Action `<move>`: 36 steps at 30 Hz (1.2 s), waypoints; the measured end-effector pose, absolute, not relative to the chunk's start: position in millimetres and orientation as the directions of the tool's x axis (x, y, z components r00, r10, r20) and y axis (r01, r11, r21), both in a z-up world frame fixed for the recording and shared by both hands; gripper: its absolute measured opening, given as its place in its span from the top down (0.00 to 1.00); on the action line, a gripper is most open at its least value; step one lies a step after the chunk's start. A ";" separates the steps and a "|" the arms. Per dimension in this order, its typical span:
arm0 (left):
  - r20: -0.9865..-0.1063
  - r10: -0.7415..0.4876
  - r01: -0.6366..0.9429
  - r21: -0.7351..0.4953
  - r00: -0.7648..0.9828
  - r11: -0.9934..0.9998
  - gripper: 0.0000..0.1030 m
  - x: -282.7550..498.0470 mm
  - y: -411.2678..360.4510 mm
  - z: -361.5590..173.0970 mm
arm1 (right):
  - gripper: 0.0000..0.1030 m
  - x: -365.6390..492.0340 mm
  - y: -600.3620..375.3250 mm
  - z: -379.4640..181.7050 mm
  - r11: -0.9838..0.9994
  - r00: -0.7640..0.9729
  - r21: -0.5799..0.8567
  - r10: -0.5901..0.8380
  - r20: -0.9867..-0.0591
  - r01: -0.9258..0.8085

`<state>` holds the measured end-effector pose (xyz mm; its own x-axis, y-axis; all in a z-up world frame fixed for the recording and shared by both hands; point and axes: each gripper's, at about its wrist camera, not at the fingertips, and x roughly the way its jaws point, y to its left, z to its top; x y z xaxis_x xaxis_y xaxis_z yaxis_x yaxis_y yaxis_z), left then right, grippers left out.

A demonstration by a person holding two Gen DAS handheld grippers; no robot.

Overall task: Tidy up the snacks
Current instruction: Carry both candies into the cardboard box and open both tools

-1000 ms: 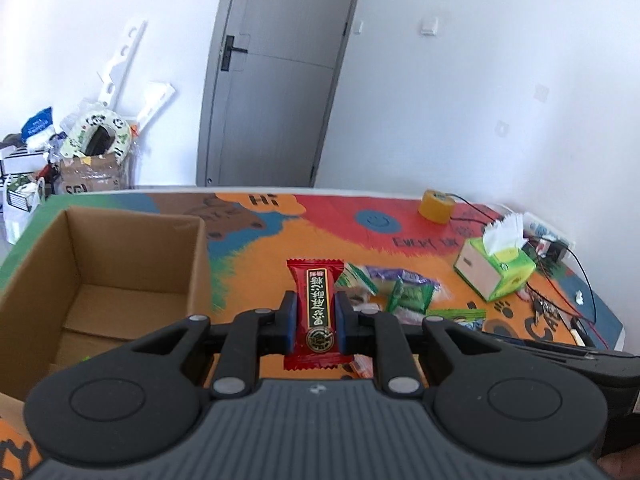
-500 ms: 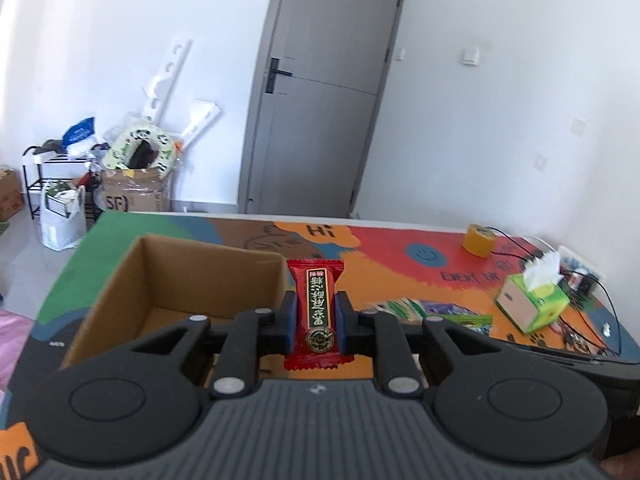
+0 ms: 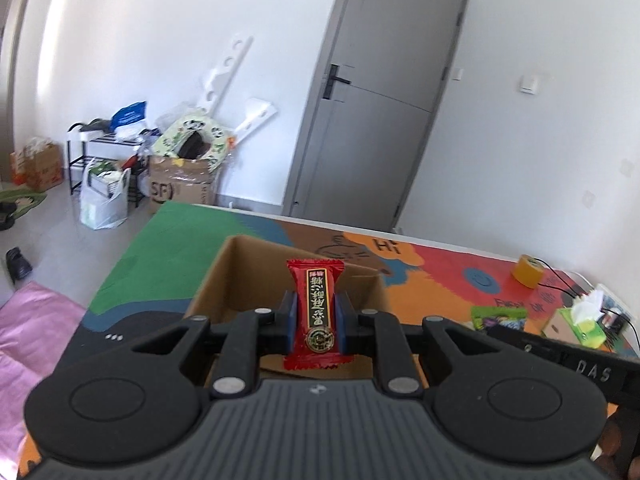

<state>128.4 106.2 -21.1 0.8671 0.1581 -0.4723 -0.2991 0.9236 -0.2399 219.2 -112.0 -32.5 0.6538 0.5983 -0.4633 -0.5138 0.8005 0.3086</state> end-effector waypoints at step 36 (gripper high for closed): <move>-0.480 0.338 -0.485 -0.223 0.810 0.846 0.17 88.5 130.2 -12.0 | 0.45 209.6 -71.0 -31.3 0.741 0.581 0.312 0.664 -0.470 -0.595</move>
